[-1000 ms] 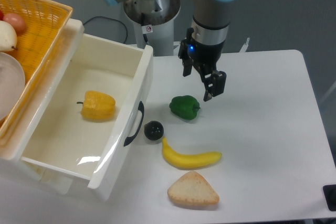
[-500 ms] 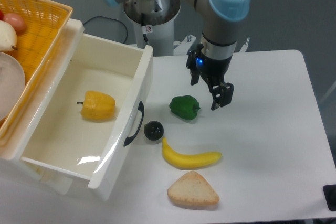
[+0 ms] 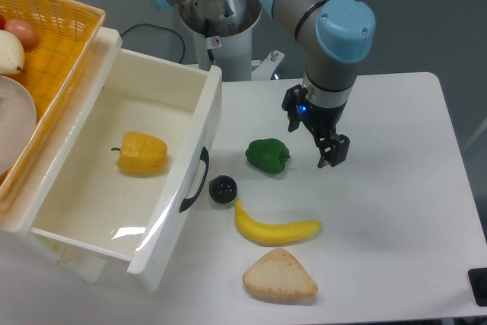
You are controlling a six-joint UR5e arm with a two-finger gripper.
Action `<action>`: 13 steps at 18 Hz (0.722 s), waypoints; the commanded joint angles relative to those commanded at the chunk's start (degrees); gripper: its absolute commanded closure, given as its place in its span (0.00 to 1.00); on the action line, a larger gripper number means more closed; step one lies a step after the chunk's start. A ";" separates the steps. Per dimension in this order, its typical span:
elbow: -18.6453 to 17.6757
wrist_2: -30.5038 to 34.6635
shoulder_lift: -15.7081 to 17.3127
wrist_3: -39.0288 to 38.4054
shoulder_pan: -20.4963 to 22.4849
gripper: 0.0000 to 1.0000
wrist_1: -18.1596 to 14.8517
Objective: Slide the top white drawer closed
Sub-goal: 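Move the gripper down toward the green pepper beside the drawer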
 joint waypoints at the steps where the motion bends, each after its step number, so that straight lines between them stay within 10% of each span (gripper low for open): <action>1: 0.17 0.09 -0.35 -0.09 0.00 0.00 0.09; 13: 1.58 0.62 -3.51 -28.81 -0.52 0.00 1.93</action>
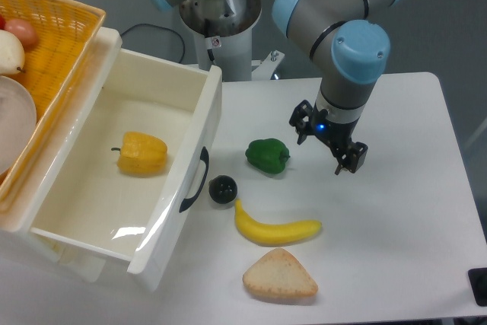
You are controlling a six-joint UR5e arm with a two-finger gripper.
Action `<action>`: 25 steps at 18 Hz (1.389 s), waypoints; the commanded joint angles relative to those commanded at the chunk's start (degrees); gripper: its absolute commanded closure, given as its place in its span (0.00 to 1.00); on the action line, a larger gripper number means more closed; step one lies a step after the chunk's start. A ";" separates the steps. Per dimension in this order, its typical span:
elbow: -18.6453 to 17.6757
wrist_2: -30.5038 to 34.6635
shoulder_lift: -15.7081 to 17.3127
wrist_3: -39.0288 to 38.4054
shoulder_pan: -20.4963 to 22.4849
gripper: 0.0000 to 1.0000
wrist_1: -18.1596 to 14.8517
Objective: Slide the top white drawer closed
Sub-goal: 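Move the gripper down toward the green pepper beside the drawer, then swing the gripper past the green pepper toward the drawer's front panel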
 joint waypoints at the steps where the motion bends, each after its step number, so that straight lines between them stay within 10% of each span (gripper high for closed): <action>1: 0.00 -0.61 -0.26 -1.41 -0.61 0.00 0.00; 13: 1.76 -9.58 -5.10 -20.48 -5.01 0.00 3.69; 25: 1.41 -9.49 -5.71 -21.11 -8.18 0.00 3.87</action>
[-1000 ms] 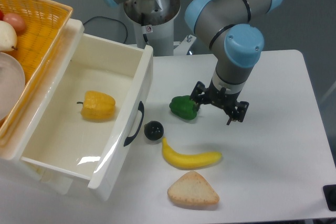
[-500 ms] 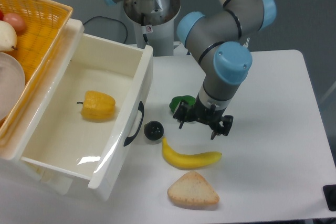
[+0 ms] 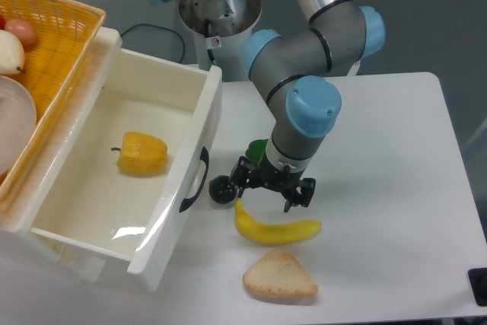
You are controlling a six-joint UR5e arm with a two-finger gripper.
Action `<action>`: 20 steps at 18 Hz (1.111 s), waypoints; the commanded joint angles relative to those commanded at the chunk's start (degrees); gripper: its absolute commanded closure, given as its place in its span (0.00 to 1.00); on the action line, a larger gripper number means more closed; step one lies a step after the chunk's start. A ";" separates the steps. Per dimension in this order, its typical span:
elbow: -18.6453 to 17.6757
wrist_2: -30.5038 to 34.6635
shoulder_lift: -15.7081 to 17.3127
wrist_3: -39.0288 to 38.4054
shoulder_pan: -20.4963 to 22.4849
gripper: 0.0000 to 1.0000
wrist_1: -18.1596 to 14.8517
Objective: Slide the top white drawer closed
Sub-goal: 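Swing the gripper past the green pepper toward the drawer's front panel, then press the gripper against the drawer front beside its black handle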
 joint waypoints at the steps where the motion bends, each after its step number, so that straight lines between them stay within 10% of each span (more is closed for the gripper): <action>1: 0.00 0.00 -0.35 0.00 -0.35 0.00 0.44; 20: -0.26 0.00 -2.29 0.35 -2.73 0.00 1.14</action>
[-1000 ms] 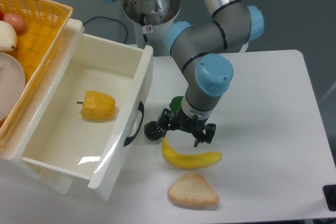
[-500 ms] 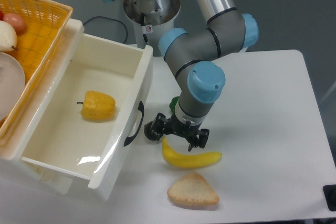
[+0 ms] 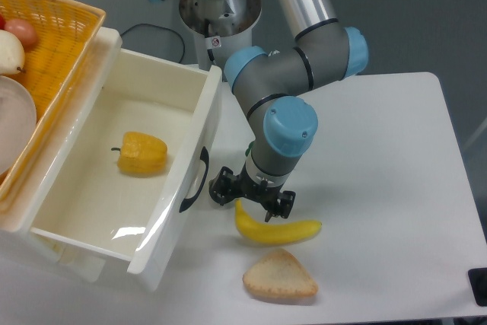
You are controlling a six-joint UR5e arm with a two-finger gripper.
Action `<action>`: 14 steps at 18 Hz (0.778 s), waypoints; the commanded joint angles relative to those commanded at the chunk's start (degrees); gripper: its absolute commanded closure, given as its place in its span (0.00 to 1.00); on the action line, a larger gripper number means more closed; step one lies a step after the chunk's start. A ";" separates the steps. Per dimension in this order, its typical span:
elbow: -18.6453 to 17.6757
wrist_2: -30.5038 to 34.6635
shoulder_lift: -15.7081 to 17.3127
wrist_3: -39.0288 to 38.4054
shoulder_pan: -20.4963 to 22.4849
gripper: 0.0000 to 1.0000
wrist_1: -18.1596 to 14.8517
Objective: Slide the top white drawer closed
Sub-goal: 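Press the gripper against the drawer front beside its black handle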
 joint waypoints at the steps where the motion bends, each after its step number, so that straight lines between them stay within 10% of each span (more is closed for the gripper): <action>1: 0.00 0.00 0.00 0.00 0.00 0.00 0.00; 14: -0.09 -0.17 0.00 0.18 -0.97 0.00 0.00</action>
